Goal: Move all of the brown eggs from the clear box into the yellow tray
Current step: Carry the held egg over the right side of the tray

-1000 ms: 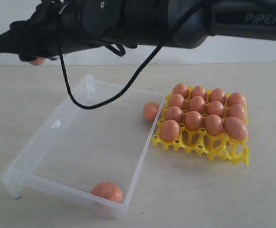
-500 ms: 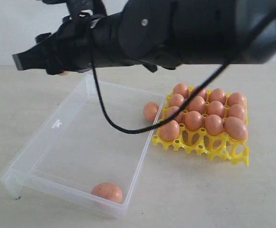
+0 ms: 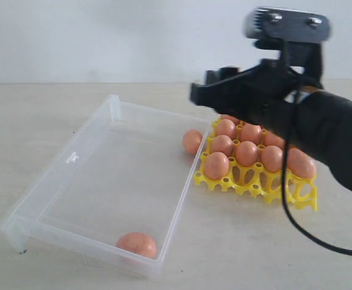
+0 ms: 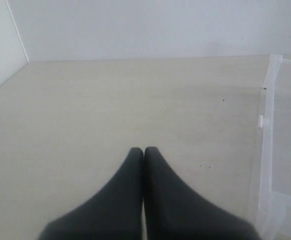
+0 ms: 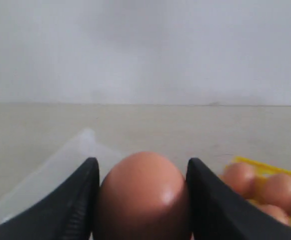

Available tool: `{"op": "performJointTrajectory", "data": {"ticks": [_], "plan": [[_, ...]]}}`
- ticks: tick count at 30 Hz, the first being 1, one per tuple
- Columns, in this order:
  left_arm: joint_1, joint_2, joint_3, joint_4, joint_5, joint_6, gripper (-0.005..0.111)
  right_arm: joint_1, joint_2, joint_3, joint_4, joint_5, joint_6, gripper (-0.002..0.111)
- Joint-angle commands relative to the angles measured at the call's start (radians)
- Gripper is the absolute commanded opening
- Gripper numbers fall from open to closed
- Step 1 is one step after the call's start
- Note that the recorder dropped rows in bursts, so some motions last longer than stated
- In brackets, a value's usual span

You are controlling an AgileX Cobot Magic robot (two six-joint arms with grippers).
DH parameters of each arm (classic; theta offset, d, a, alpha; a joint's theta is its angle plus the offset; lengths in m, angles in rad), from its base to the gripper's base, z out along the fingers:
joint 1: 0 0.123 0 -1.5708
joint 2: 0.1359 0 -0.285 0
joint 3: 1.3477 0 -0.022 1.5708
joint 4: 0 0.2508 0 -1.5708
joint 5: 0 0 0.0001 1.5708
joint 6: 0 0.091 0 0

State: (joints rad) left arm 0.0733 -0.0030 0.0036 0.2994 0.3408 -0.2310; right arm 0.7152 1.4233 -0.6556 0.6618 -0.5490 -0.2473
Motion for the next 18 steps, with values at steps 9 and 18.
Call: {"op": "performJointTrajectory", "data": {"ticks": [9, 18], "plan": [[-0.003, 0.003, -0.004, 0.004, -0.004, 0.002, -0.004, -0.65, -0.014, 0.054, -1.167, -0.179, 0.973, 0.0], [-0.003, 0.003, -0.004, 0.004, -0.004, 0.002, -0.004, -0.927, 0.024, -0.091, -1.888, -0.429, 1.448, 0.0]]}}
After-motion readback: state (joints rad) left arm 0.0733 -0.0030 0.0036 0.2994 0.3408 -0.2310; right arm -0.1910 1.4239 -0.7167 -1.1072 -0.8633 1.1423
